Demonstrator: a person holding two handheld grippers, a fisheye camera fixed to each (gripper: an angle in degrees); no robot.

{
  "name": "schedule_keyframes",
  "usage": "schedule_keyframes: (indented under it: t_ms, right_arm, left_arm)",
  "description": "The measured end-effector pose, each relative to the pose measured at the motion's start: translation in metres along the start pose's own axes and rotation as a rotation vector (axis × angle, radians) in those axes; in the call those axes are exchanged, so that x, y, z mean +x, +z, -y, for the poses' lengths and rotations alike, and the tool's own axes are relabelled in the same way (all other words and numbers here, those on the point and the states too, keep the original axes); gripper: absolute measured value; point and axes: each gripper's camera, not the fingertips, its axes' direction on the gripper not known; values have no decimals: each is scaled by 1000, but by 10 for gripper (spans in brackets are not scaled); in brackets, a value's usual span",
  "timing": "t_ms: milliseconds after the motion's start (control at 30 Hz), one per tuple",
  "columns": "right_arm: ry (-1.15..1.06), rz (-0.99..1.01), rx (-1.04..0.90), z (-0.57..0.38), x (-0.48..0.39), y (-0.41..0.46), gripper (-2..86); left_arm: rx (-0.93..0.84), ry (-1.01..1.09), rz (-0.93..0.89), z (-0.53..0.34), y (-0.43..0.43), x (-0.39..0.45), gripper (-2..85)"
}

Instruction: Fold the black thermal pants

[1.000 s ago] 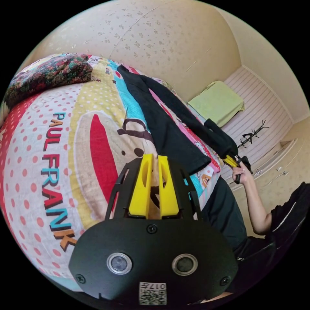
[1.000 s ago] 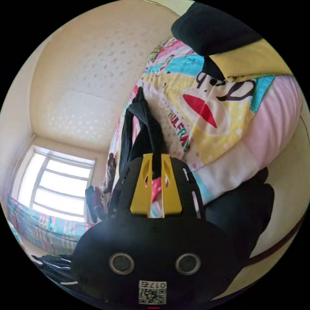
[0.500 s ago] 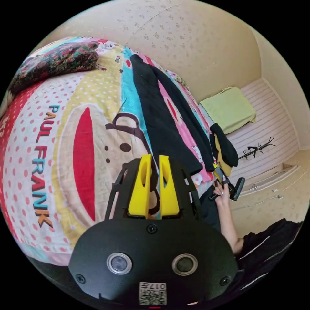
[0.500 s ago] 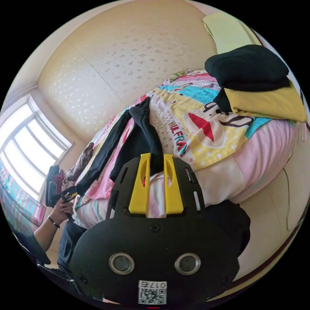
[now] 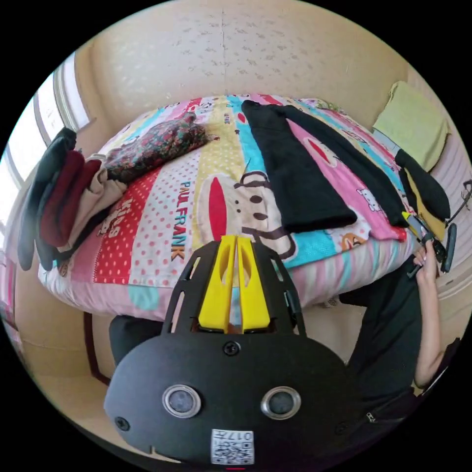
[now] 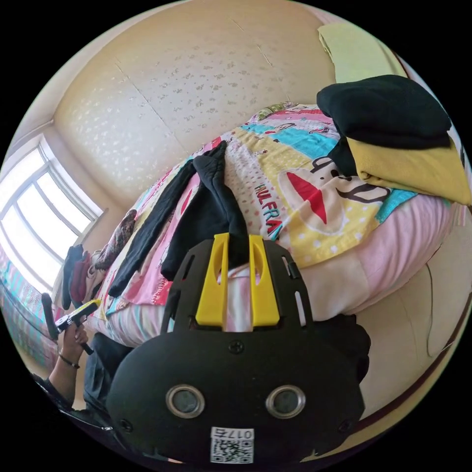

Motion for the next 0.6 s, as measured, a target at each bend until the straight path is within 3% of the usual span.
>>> schedule_keyframes:
  t_ms: [100, 300, 467, 600]
  right_arm:
    - [-20, -14, -5, -2, 0, -3, 71]
    - [5, 70, -10, -8, 17, -12, 71]
    - [0, 72, -5, -14, 20, -19, 70]
    - [10, 93, -11, -16, 25, -22, 69]
  left_arm:
    - [162, 205, -245, 1, -5, 79, 22]
    - [-17, 363, -480, 57, 59, 215, 80]
    - [-101, 508, -304, 59, 115, 298, 88]
    - [-74, 427, -356, 50, 131, 307, 79]
